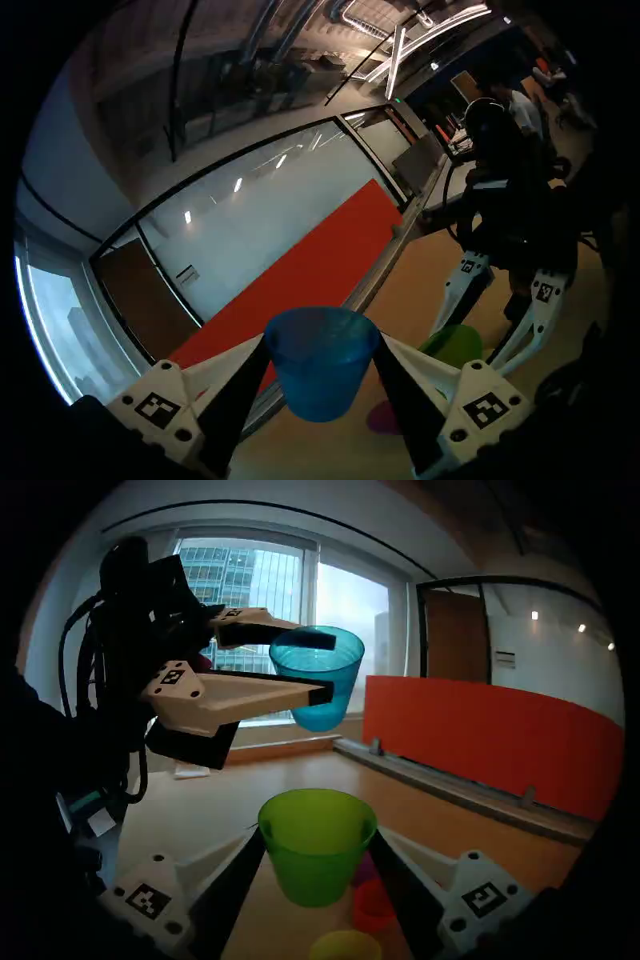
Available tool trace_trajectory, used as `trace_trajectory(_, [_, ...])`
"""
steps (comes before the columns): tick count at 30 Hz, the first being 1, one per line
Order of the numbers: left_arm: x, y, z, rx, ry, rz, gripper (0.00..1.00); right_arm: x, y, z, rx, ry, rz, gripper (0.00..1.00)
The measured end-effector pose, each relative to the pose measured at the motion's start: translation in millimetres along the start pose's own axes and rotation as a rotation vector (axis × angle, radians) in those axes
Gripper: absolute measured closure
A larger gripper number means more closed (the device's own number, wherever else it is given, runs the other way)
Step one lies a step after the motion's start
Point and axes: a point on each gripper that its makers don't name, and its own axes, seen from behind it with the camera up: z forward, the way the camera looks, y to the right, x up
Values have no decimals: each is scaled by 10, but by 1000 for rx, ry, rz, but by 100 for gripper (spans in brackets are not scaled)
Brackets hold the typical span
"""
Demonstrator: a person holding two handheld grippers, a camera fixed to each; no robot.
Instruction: Pour water
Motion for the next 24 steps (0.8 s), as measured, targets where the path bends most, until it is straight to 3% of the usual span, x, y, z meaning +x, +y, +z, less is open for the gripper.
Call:
trace_trajectory(14, [28,34,-42,8,-21,111,13,39,-49,37,13,3,-6,9])
trace_trajectory(24, [80,64,17,7,-19,186,13,64,-46,75,18,4,-8,10])
